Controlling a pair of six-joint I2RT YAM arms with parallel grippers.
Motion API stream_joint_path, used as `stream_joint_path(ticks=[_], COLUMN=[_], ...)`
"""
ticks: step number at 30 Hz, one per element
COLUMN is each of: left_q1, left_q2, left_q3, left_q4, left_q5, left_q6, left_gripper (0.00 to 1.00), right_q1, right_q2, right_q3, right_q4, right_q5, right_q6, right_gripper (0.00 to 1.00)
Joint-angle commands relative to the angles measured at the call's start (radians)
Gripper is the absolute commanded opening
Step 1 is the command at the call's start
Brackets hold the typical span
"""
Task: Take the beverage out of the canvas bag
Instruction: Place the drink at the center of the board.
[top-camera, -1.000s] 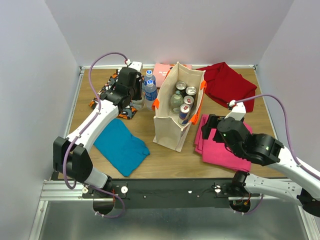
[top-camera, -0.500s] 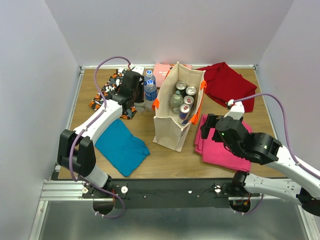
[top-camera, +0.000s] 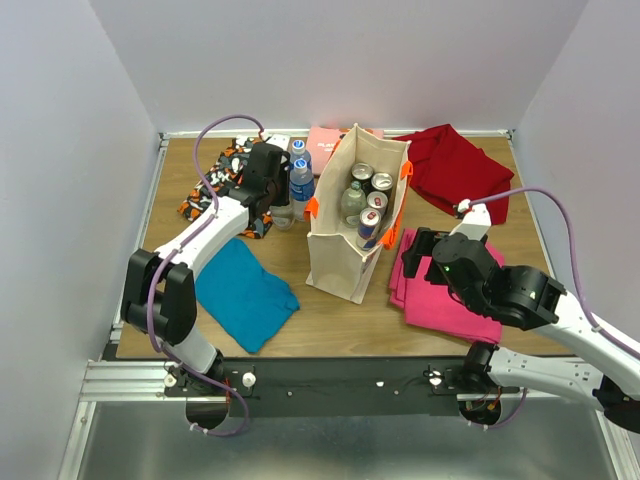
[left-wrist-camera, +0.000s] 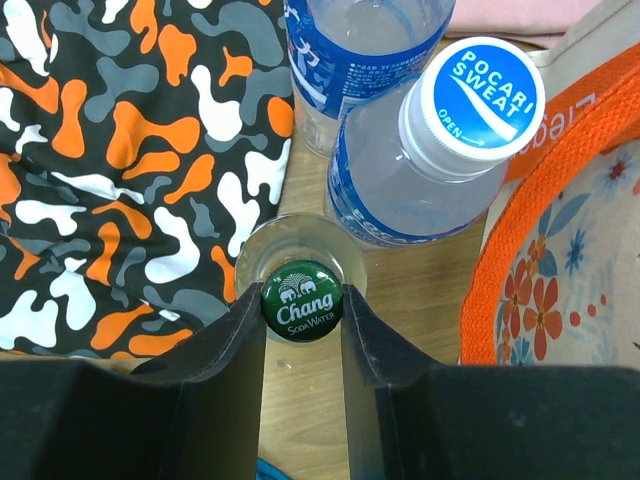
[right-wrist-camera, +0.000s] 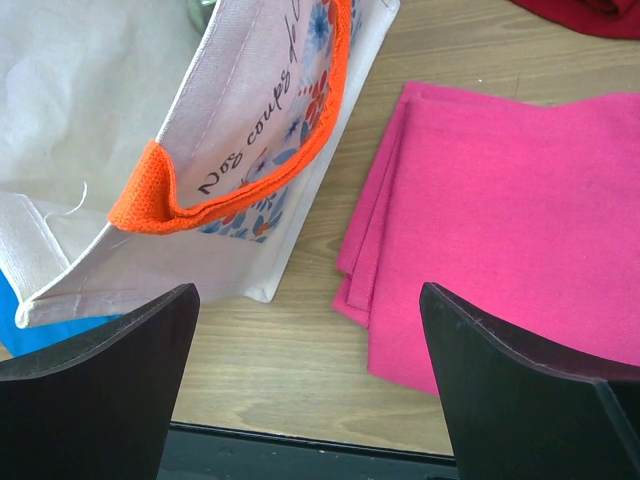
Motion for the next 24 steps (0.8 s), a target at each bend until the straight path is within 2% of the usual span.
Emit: stream_joint_path(ticks=[1,4,6,7,12,13,16,19,24], left_q1=[0.008,0.008,0.010,0.010,0.011,0.010,0.011,0.011,0.011], left_q2=[-0.001,0.006,0.011,0.012,0.005,0.003,0.000,-0.003,-0.007], left_q3=[0.026,0.029,0.032,0.037,0.029,0.031,0.034,0.040,0.048], left_q4=[0.133,0.122,0.113,0.109,0.099,0.096,0.093,0.089,0.076], left_q5=[0.010,0.007,0.007,0.005,-0.007,-0.007,-0.013,-0.018,-0.024], left_q6=[-0.019,-0.030,-0.035,-0.036,-0.036,-0.036,-0.035,-0.036,-0.033], left_gripper=[0.00,0.00,0.06,0.15,0.45,0.55,0.69,0.73,0.74], right_q1=[0.004,0.004,0.004,0.005,0.004,0.004,0.004,0.004,0.004], right_q2=[-0.016,-0.016,-0.015,-0.013,-0.015,-0.016,-0.016,-0.021,-0.025], right_q3=[0.005,0.002,0.004,0.004,0.004,0.002,0.001,-0.004,-0.002], right_q4=[-0.022,-0.024,-0.024,-0.025,-0.025,-0.024,-0.021,-0.021,-0.025], right_q5=[0.017,0.019,0.016,0.016,0.017,0.016,0.016,0.013,0.011], right_q6=[0.027,0.030,0.030,0.030,0.030,0.030,0.032,0.035,0.036], right_gripper=[1.00,1.00,1.00,1.00,1.00,1.00,1.00,1.00,1.00])
